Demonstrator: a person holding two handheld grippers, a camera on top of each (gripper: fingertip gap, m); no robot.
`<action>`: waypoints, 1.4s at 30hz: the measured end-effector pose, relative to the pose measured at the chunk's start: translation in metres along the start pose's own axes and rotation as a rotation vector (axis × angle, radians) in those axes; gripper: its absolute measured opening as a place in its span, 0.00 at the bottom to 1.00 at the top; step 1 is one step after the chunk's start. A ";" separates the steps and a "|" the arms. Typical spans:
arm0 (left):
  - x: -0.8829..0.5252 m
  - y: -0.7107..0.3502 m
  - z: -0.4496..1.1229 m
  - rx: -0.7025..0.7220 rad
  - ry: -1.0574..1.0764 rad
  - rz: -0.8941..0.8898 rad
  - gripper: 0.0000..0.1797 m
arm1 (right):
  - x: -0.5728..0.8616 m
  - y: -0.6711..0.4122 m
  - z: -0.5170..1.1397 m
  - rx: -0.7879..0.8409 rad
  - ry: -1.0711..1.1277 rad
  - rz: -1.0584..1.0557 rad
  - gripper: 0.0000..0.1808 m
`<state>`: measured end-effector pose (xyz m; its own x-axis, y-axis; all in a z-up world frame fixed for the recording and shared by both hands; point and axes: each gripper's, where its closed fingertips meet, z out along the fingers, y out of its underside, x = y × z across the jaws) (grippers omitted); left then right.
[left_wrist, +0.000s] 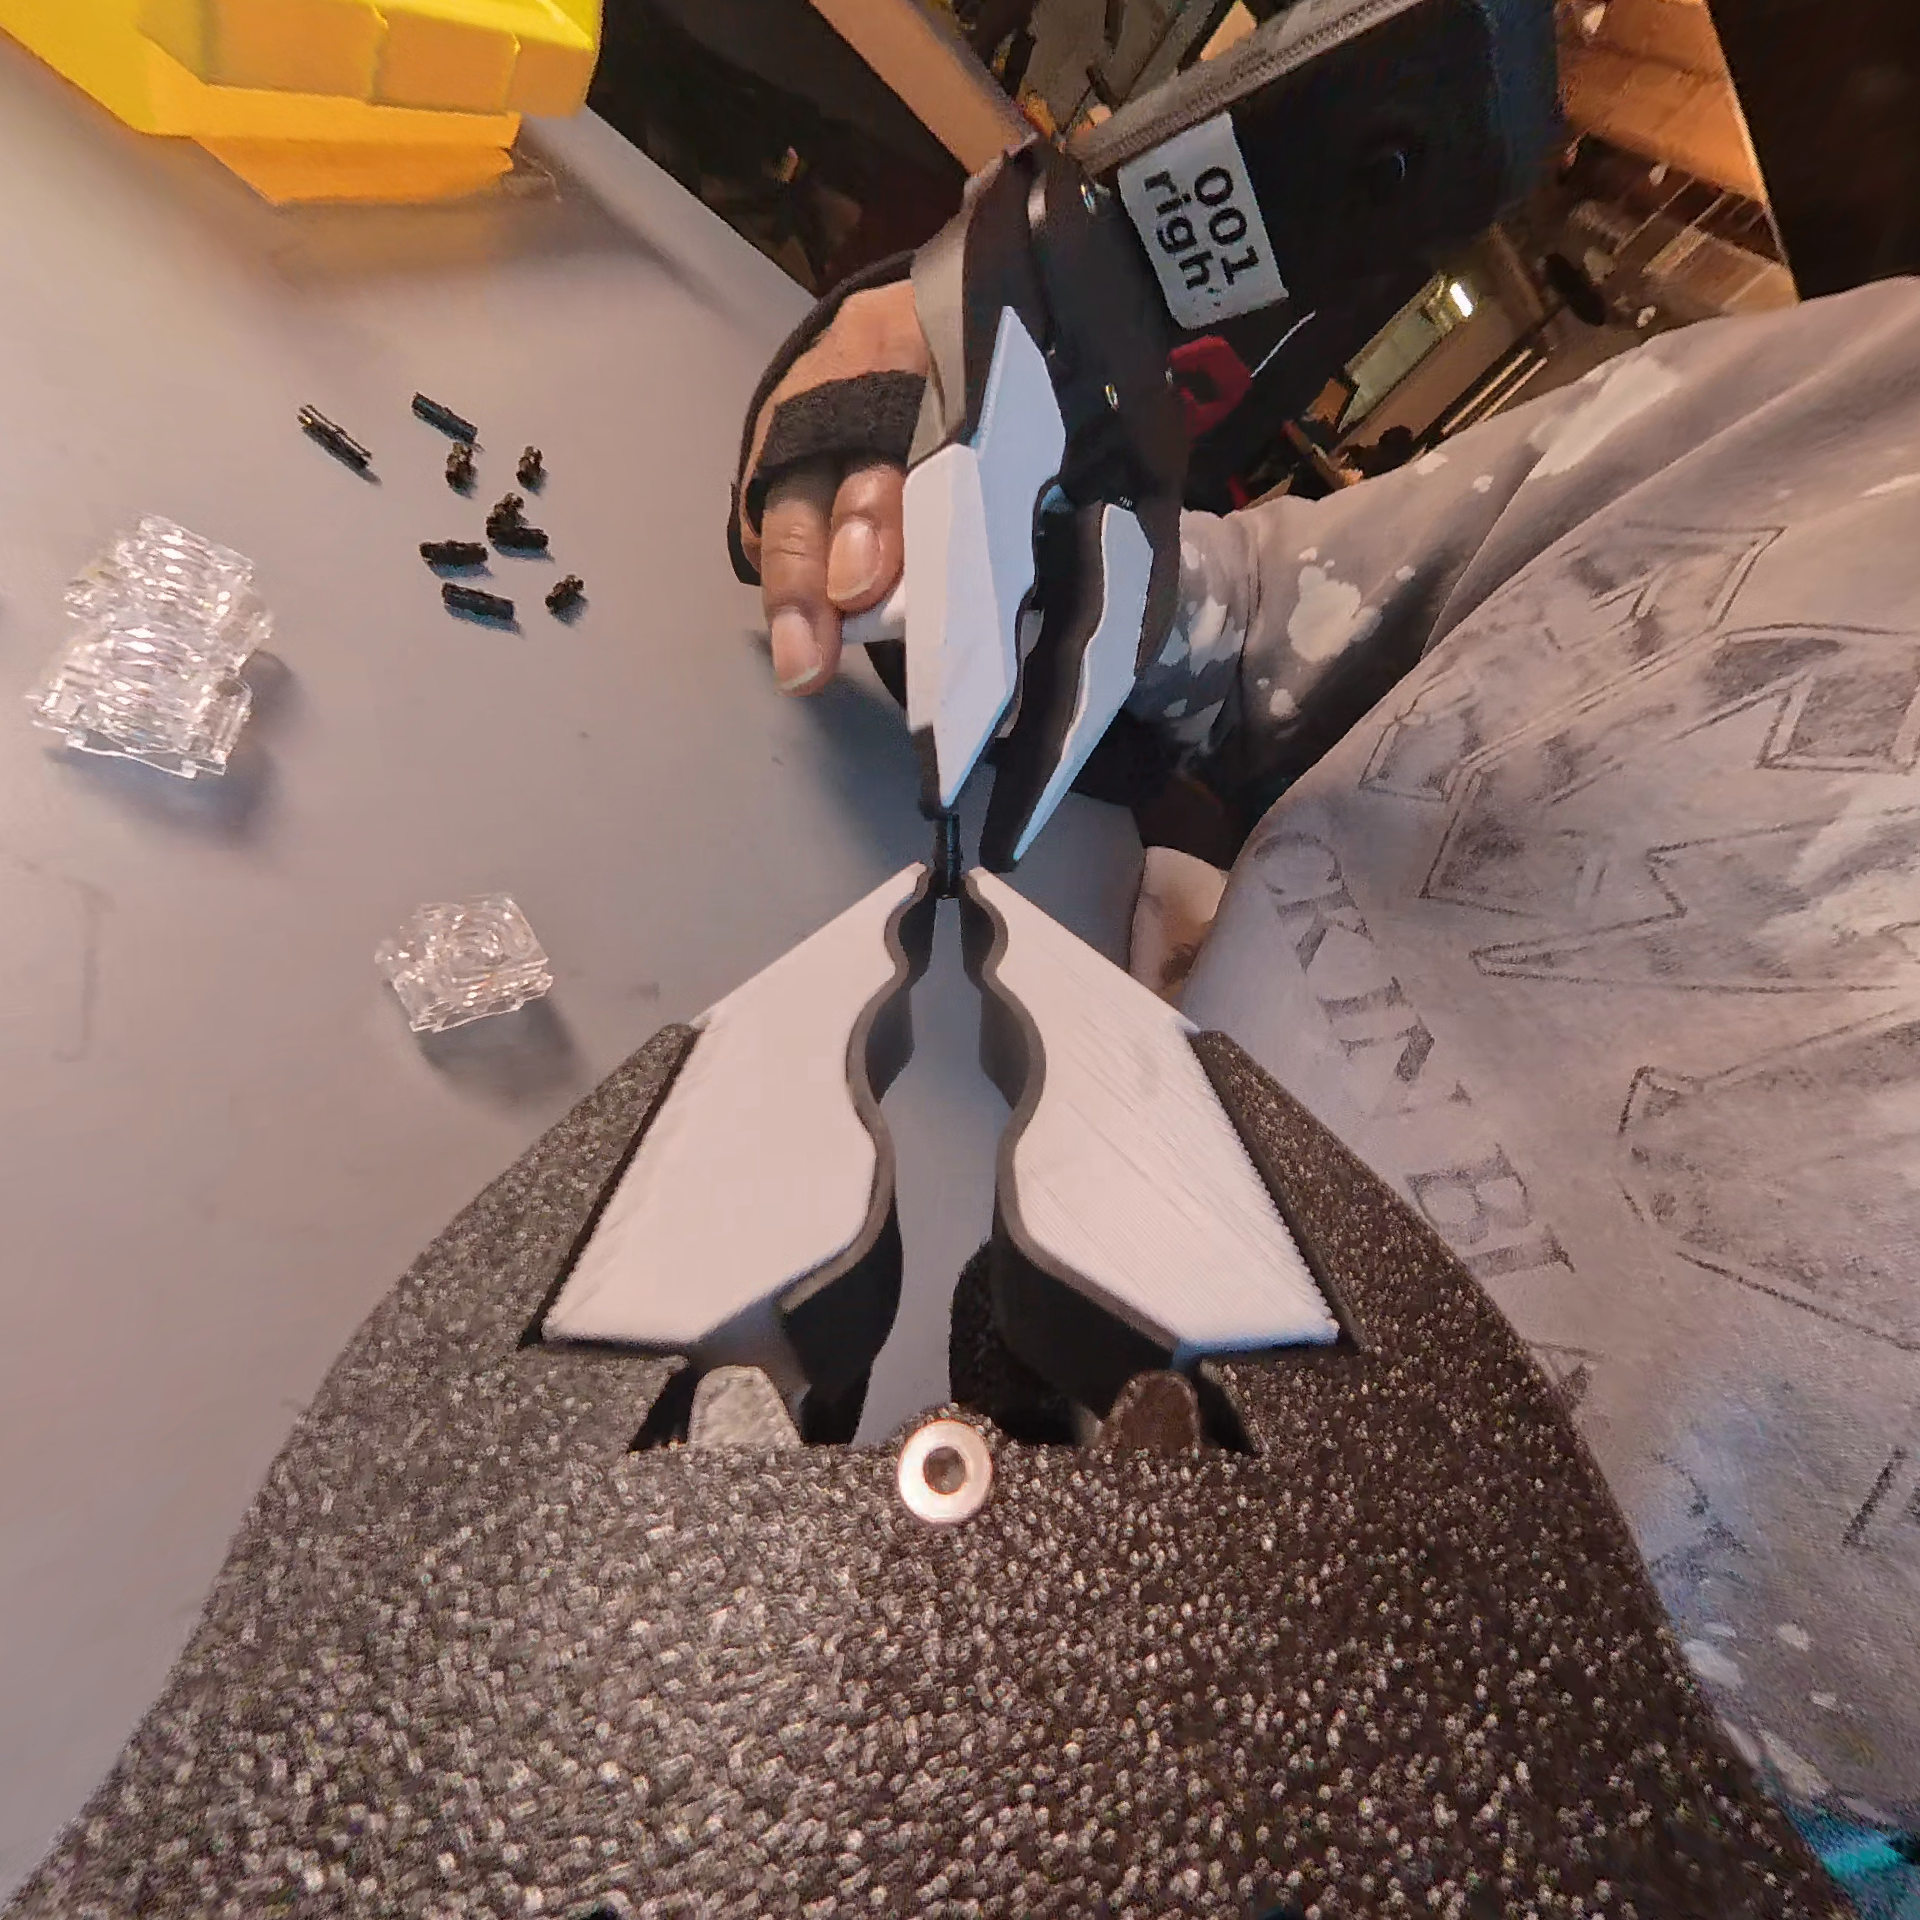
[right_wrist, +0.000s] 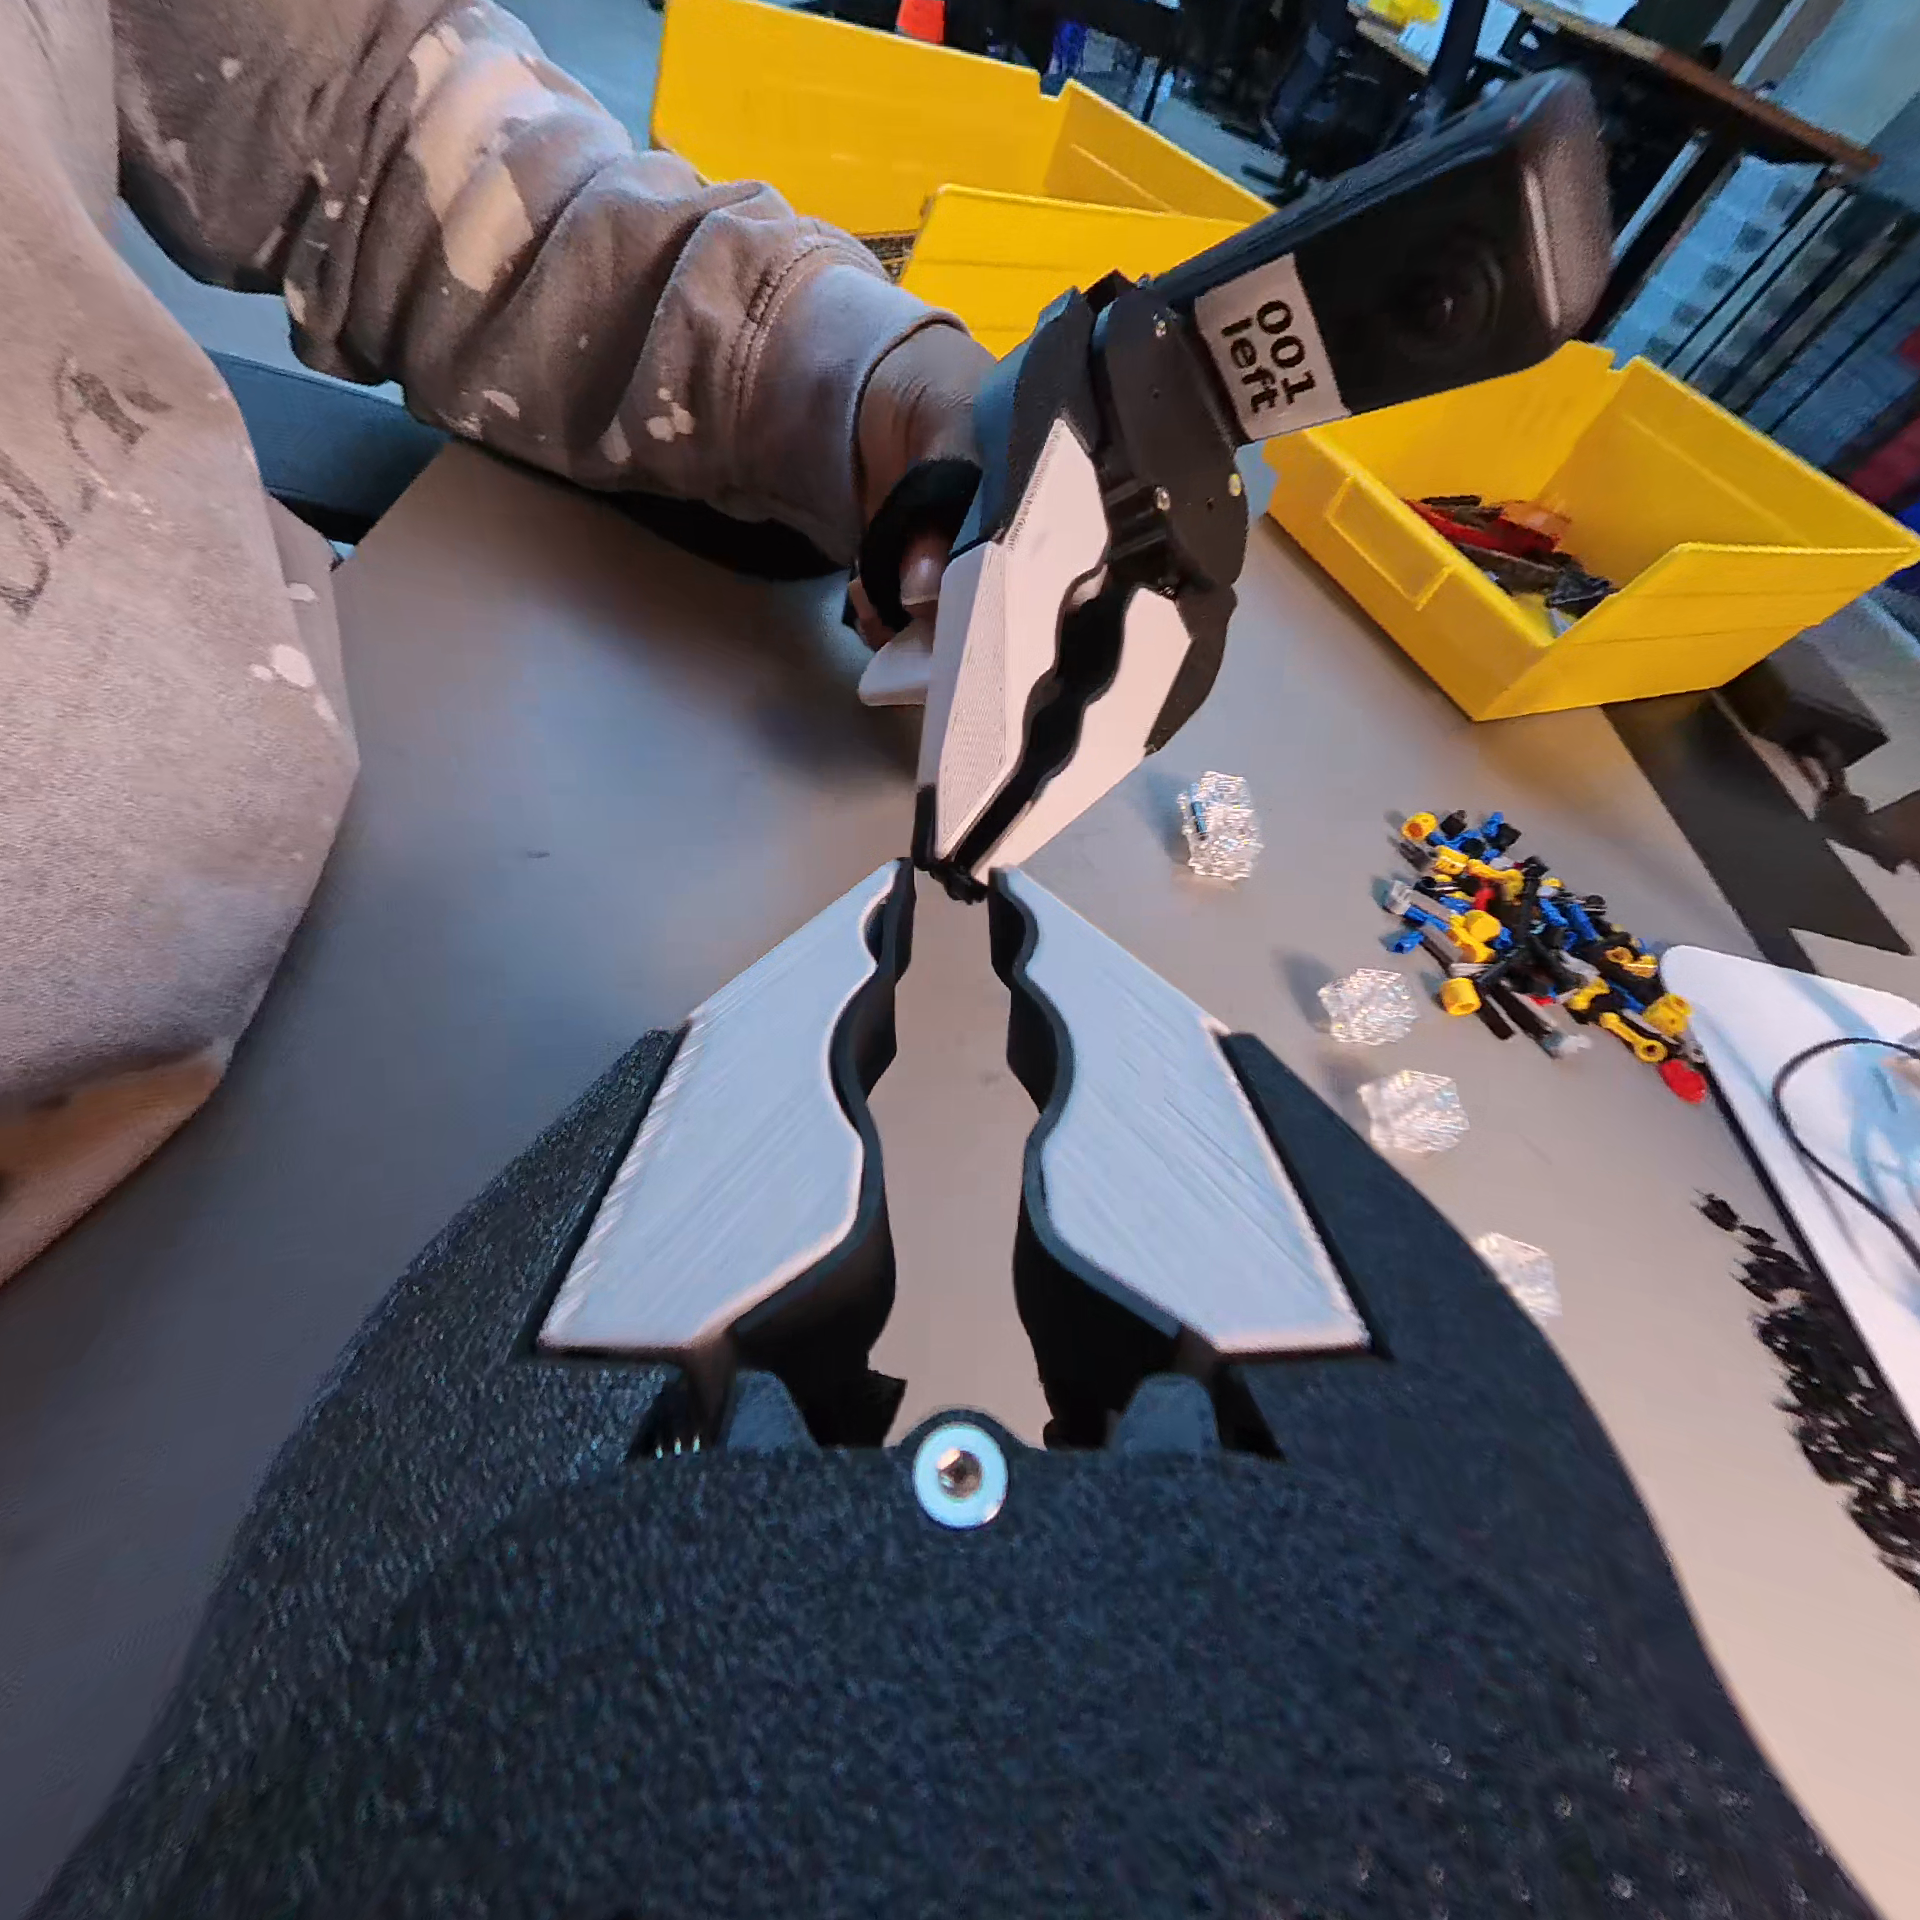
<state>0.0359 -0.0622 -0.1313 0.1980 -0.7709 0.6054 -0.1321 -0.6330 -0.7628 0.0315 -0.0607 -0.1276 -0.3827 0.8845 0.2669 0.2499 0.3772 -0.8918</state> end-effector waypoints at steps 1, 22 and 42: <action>0.000 0.003 0.002 -0.021 -0.005 0.014 0.01 | -0.003 0.002 0.001 -0.002 -0.020 0.015 0.07; 0.005 0.012 0.006 -0.072 0.005 0.067 0.01 | -0.011 0.006 0.002 -0.007 -0.093 0.047 0.03; -0.095 0.017 -0.010 -0.221 -0.727 0.260 0.19 | 0.050 0.043 -0.013 -0.122 0.179 0.128 0.02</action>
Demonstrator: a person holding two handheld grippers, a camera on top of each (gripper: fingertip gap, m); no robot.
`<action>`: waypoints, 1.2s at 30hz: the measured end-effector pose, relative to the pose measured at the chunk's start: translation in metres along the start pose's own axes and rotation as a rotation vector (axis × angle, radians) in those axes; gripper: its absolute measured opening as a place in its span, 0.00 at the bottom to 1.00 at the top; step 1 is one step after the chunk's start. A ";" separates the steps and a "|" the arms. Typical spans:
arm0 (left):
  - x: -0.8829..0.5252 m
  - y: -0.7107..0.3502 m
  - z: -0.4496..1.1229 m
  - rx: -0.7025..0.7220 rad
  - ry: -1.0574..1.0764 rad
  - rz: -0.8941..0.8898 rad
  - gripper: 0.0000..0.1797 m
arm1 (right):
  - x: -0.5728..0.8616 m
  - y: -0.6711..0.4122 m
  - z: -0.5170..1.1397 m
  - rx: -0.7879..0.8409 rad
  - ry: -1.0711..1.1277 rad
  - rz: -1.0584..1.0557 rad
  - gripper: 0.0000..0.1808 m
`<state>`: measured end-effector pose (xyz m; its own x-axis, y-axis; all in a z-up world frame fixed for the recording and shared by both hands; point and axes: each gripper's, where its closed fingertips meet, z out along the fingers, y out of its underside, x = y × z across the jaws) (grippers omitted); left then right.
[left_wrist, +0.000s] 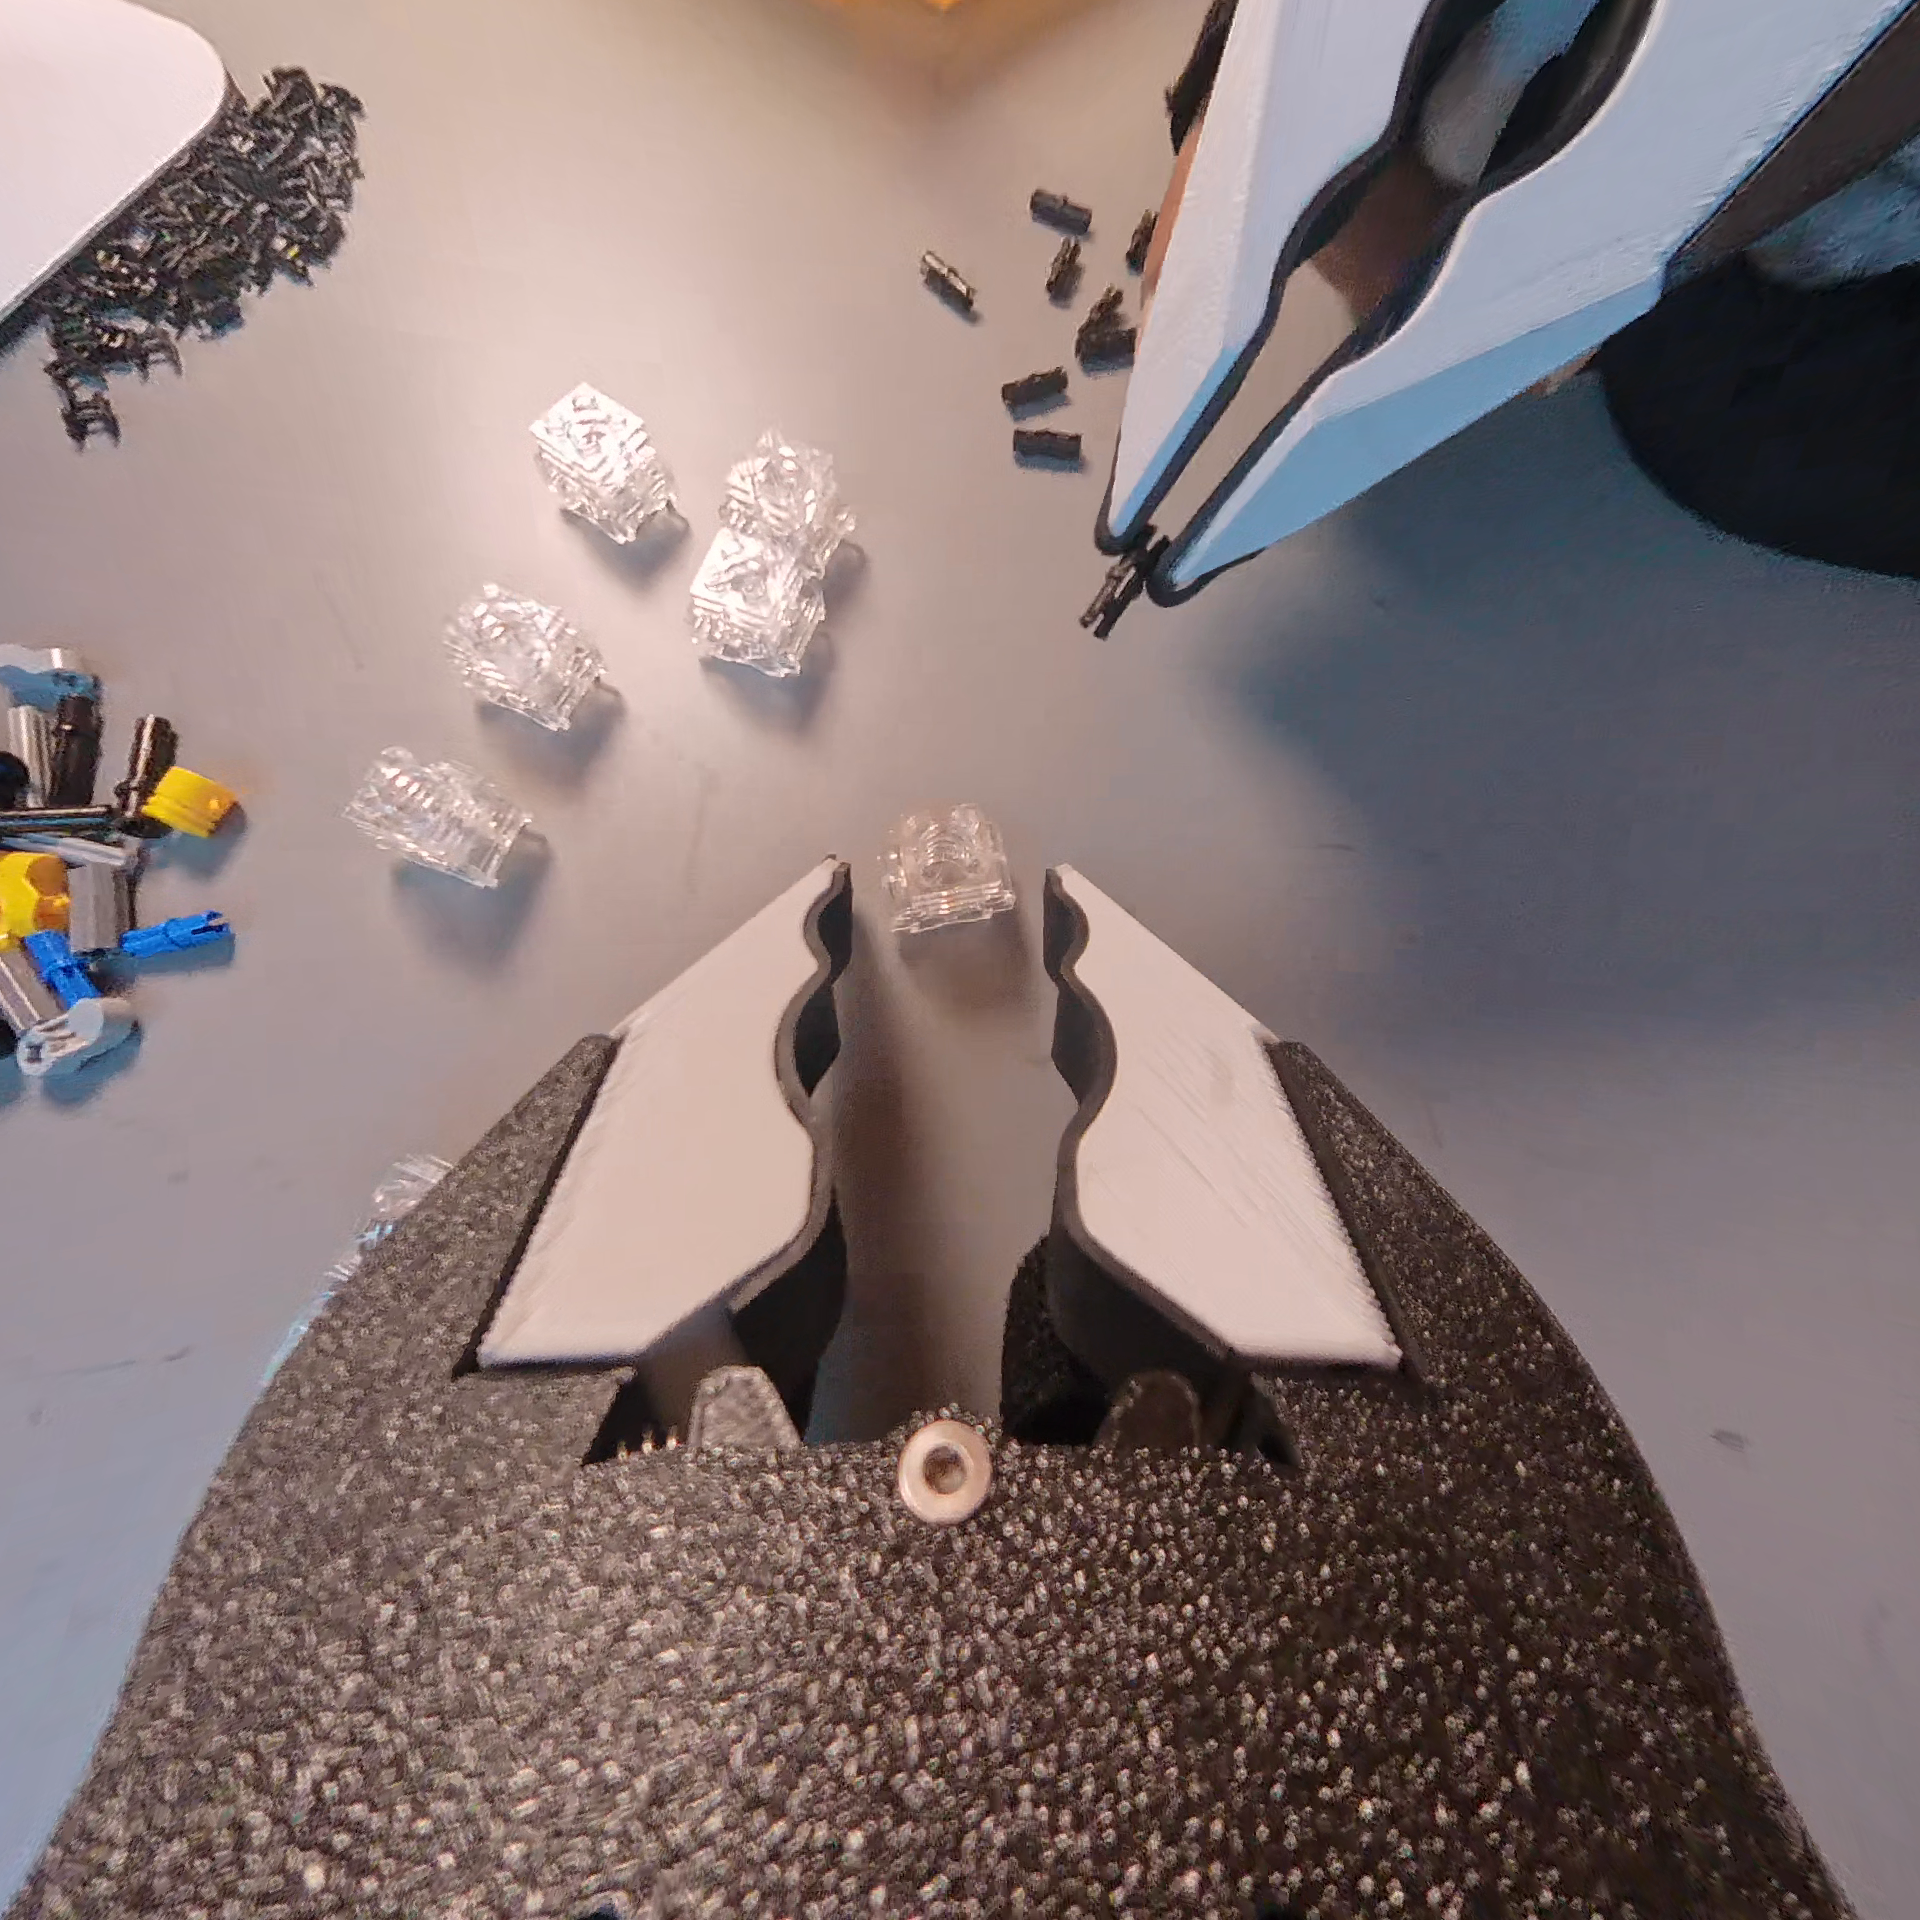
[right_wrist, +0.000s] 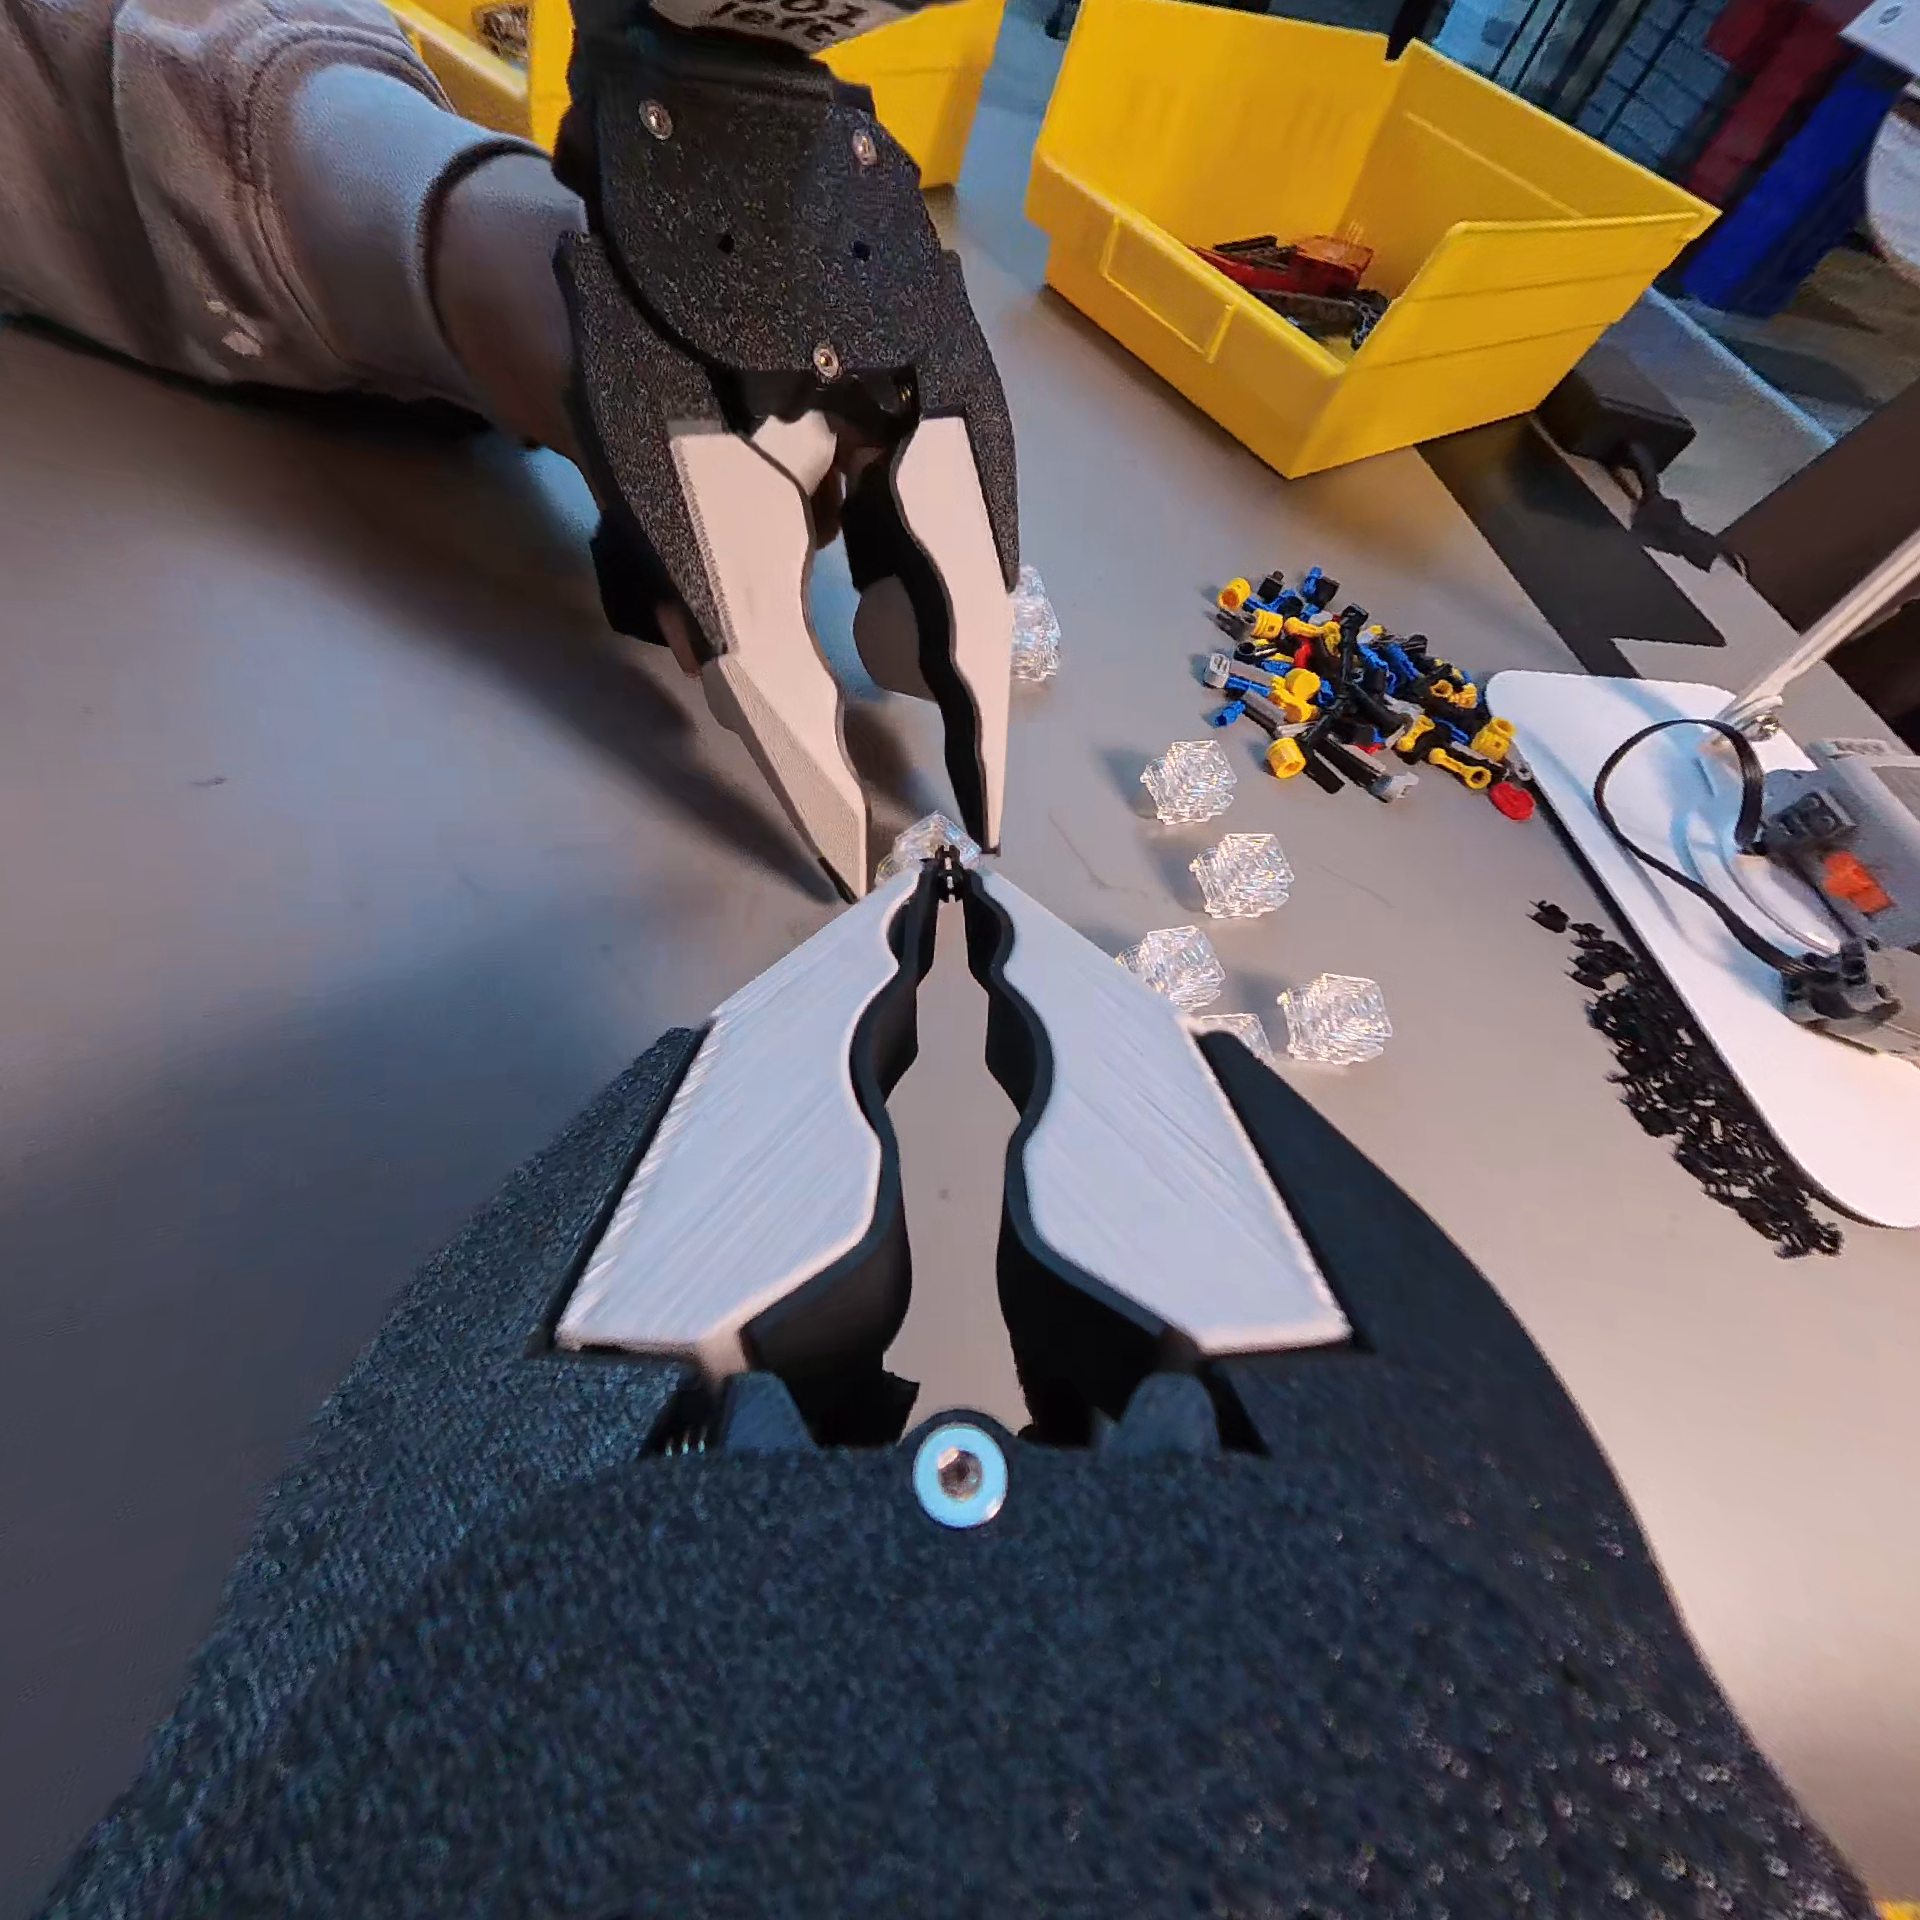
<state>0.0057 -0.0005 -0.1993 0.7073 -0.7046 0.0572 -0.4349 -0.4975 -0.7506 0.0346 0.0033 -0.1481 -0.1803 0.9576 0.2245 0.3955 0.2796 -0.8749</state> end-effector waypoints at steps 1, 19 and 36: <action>-0.001 0.003 0.003 -0.024 -0.014 0.012 0.17 | -0.001 0.000 0.001 -0.003 0.001 -0.005 0.02; 0.052 -0.054 -0.074 0.502 0.378 0.210 0.13 | -0.020 -0.058 -0.017 0.258 -0.124 0.109 0.02; 0.069 -0.023 -0.042 0.241 0.227 0.517 0.12 | -0.047 -0.024 -0.009 0.023 -0.237 0.009 0.02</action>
